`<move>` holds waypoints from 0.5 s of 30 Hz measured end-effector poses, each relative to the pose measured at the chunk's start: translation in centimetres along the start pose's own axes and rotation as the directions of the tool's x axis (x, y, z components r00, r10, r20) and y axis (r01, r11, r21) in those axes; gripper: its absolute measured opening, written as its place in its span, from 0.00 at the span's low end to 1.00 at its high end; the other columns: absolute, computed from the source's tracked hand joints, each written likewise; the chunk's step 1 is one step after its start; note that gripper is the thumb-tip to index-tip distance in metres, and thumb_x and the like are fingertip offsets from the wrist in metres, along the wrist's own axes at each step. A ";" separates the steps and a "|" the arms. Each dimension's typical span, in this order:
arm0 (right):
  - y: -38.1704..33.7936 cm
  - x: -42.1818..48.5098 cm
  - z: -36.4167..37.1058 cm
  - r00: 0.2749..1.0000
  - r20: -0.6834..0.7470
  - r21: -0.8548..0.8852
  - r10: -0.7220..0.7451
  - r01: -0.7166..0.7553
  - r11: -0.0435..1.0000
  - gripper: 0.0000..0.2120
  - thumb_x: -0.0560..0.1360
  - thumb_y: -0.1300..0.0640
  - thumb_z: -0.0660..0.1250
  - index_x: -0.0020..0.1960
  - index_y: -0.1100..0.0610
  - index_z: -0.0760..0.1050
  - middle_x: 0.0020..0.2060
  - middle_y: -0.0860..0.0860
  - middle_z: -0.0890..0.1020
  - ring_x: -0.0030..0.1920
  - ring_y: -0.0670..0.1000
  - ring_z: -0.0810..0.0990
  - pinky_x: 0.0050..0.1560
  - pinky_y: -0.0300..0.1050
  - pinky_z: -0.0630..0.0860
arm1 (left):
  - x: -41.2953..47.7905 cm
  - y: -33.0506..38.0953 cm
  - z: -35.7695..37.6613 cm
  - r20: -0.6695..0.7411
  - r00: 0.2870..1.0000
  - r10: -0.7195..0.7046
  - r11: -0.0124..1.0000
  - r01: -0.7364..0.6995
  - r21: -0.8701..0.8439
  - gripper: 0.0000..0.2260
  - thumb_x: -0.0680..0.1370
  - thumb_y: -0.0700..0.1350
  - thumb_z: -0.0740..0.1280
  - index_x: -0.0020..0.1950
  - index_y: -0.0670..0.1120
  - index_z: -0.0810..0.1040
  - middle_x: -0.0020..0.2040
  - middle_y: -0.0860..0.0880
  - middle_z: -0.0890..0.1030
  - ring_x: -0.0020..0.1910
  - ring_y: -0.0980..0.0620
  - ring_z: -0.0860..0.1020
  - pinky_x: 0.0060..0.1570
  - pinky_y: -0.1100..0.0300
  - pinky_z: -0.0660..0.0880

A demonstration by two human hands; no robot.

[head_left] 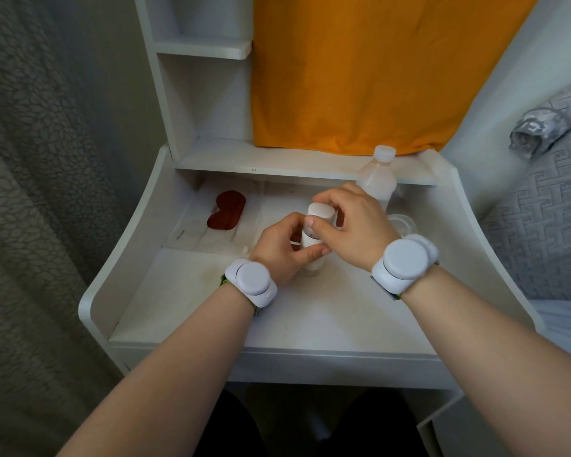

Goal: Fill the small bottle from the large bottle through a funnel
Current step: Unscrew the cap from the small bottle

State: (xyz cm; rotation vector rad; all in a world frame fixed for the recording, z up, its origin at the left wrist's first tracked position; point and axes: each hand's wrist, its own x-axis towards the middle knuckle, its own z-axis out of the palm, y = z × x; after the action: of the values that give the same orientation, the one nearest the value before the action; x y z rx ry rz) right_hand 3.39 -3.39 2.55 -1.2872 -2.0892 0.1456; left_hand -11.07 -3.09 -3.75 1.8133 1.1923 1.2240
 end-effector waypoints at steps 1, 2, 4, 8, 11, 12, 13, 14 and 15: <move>-0.1 -0.1 0.0 1.000 0.008 0.011 -0.003 0.003 1.000 0.16 0.71 0.52 0.68 0.56 0.55 0.76 0.49 0.50 0.75 0.45 0.49 0.74 0.45 0.39 0.68 | 0.0 0.0 0.0 0.003 1.000 0.001 1.000 -0.001 0.003 0.15 0.70 0.47 0.74 0.51 0.44 0.75 0.47 0.45 0.82 0.47 0.44 0.80 0.50 0.49 0.77; -0.2 -0.1 0.0 1.000 0.019 0.024 -0.006 0.006 1.000 0.17 0.70 0.54 0.67 0.58 0.55 0.75 0.51 0.51 0.76 0.47 0.50 0.76 0.46 0.39 0.69 | 0.0 0.0 -0.1 0.008 1.000 0.002 1.000 -0.002 0.006 0.14 0.70 0.47 0.74 0.50 0.45 0.75 0.47 0.45 0.82 0.47 0.44 0.80 0.50 0.48 0.77; -0.3 -0.2 0.0 0.999 0.036 0.039 -0.012 0.011 0.999 0.20 0.70 0.54 0.65 0.62 0.54 0.73 0.55 0.51 0.76 0.52 0.51 0.76 0.49 0.40 0.69 | 0.0 0.0 -0.1 0.013 1.000 0.001 1.000 -0.001 0.009 0.13 0.70 0.47 0.74 0.48 0.46 0.74 0.47 0.44 0.81 0.47 0.43 0.79 0.50 0.47 0.77; -0.1 -0.3 0.2 1.000 0.021 0.041 0.017 -0.018 0.999 0.24 0.69 0.42 0.68 0.61 0.52 0.72 0.56 0.50 0.74 0.51 0.48 0.74 0.49 0.43 0.73 | 0.0 0.0 -0.1 0.008 1.000 -0.003 1.000 0.003 -0.016 0.13 0.70 0.46 0.74 0.49 0.49 0.74 0.46 0.47 0.81 0.48 0.44 0.79 0.48 0.53 0.77; -0.1 -0.3 0.4 1.000 -0.013 0.027 0.024 -0.023 0.999 0.20 0.69 0.43 0.69 0.55 0.55 0.74 0.49 0.49 0.73 0.44 0.47 0.73 0.44 0.43 0.70 | 0.0 0.0 0.0 0.009 1.000 -0.001 1.000 0.002 -0.024 0.13 0.69 0.47 0.74 0.49 0.50 0.74 0.44 0.51 0.80 0.46 0.46 0.79 0.47 0.55 0.77; -0.1 -0.3 0.4 1.000 -0.019 0.024 0.016 -0.015 1.000 0.19 0.70 0.44 0.68 0.55 0.55 0.75 0.49 0.49 0.73 0.44 0.48 0.73 0.44 0.42 0.70 | 0.0 0.0 0.0 0.007 1.000 0.001 1.000 -0.001 -0.020 0.13 0.69 0.48 0.74 0.49 0.50 0.74 0.45 0.50 0.80 0.46 0.46 0.79 0.47 0.54 0.77; -0.2 -0.3 0.3 1.000 -0.017 0.021 0.005 -0.005 1.000 0.18 0.71 0.47 0.68 0.57 0.55 0.75 0.50 0.50 0.74 0.44 0.48 0.73 0.45 0.43 0.70 | 0.0 -0.1 0.0 0.003 1.000 0.005 1.000 -0.005 -0.014 0.13 0.69 0.48 0.74 0.49 0.49 0.74 0.45 0.48 0.81 0.46 0.45 0.79 0.48 0.53 0.77; -0.2 -0.3 0.3 1.000 -0.007 0.020 -0.006 0.006 1.000 0.17 0.72 0.50 0.67 0.59 0.55 0.75 0.51 0.51 0.75 0.45 0.50 0.75 0.46 0.42 0.71 | 0.1 -0.1 0.0 -0.001 1.000 0.009 1.000 -0.009 -0.007 0.12 0.69 0.47 0.74 0.48 0.49 0.74 0.45 0.47 0.81 0.46 0.45 0.79 0.48 0.52 0.77; -0.3 -0.4 0.2 1.000 0.006 0.021 -0.015 0.015 1.000 0.17 0.73 0.52 0.66 0.61 0.55 0.75 0.52 0.52 0.75 0.48 0.51 0.76 0.47 0.41 0.71 | 0.1 -0.1 0.0 -0.003 1.000 0.012 1.000 -0.012 -0.003 0.12 0.70 0.47 0.74 0.47 0.50 0.74 0.45 0.45 0.81 0.46 0.44 0.79 0.48 0.51 0.77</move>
State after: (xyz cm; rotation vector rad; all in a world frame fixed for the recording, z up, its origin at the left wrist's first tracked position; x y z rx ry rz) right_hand 3.12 -3.78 2.33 -1.2598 -2.0966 0.1647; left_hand -11.11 -2.94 -3.81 1.8192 1.1827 1.2351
